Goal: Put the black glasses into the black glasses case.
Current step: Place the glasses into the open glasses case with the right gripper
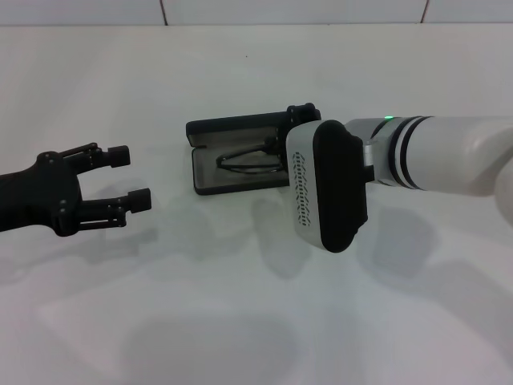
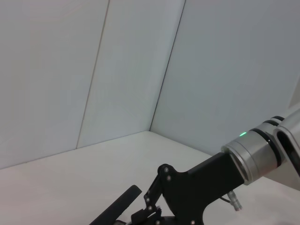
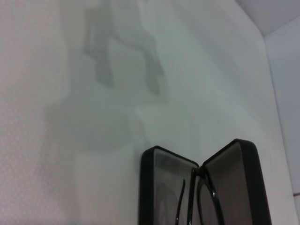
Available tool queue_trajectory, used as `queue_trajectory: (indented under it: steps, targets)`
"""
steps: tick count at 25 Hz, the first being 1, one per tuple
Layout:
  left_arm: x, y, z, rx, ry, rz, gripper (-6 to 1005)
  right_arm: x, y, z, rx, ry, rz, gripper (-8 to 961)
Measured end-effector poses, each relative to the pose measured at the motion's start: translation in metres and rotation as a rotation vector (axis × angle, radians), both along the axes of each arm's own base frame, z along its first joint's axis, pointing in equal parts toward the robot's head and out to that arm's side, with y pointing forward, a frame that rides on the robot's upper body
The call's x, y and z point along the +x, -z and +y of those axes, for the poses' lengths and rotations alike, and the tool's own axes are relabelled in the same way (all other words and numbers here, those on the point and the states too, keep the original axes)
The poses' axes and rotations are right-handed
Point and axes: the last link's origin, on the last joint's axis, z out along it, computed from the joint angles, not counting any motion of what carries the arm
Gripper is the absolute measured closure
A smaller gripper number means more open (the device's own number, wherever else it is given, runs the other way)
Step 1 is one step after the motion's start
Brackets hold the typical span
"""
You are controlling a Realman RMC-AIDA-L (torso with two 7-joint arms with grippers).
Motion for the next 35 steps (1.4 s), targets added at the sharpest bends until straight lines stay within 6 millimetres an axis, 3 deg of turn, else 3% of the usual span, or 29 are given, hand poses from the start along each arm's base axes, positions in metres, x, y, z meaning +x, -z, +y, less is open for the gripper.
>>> queue_trajectory:
  steps: [35]
  targets:
    - [-0.0017,0.0012,-0.0024,-0.003,-0.01,-0.004,109,-0.0008,0.0098,0.004,-0.002,0.019,0.031,823]
